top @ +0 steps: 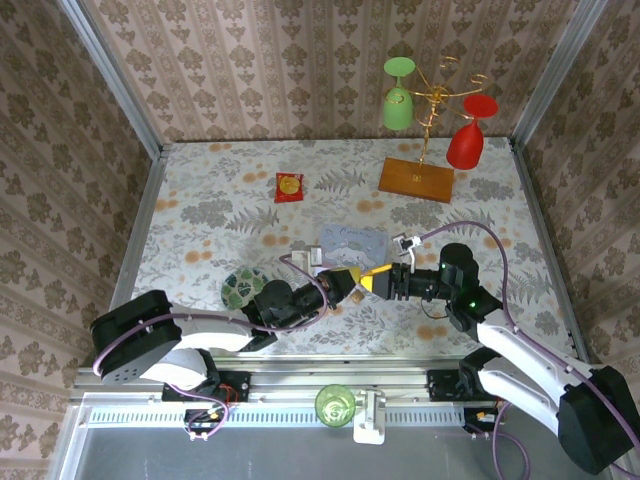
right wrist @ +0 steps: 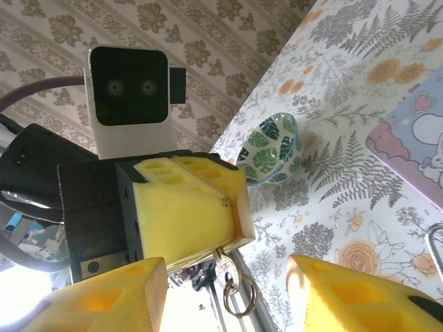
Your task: Unlock a padlock with a key
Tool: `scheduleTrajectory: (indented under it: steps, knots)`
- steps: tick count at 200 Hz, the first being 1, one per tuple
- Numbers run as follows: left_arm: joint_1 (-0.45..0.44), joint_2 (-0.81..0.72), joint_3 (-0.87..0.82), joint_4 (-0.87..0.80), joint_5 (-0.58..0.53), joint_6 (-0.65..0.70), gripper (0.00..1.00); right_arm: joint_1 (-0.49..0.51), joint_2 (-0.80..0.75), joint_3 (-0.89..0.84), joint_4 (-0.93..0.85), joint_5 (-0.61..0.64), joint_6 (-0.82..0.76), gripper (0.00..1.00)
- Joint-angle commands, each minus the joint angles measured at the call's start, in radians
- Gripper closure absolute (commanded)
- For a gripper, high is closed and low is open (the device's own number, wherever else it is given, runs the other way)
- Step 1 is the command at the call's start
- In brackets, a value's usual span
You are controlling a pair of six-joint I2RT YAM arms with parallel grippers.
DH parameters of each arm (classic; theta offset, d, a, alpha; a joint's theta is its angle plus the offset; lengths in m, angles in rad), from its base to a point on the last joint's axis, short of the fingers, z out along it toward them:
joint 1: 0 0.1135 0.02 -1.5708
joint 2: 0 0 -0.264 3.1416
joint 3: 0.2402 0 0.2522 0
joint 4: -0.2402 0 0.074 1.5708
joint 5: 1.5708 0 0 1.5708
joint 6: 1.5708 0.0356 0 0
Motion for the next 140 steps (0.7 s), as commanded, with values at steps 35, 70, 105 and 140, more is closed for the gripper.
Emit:
scheduleTrajectory:
  steps: [35,70,105,140]
  knots:
    - [-0.002,0.013,0.029,0.074,0.032,-0.022,1.00,0.014,0.048,0.004,0.095,-0.085,0.029,0.57]
    - [0.002,0.018,0.019,0.086,0.023,-0.021,1.00,0.026,0.093,-0.002,0.222,-0.112,0.096,0.69]
    - [0.002,0.033,0.019,0.105,0.019,-0.024,1.00,0.032,0.110,-0.011,0.252,-0.122,0.120,0.78]
    - [0.005,0.038,0.027,0.103,0.022,-0.021,1.00,0.033,0.091,-0.030,0.258,-0.124,0.132,0.82]
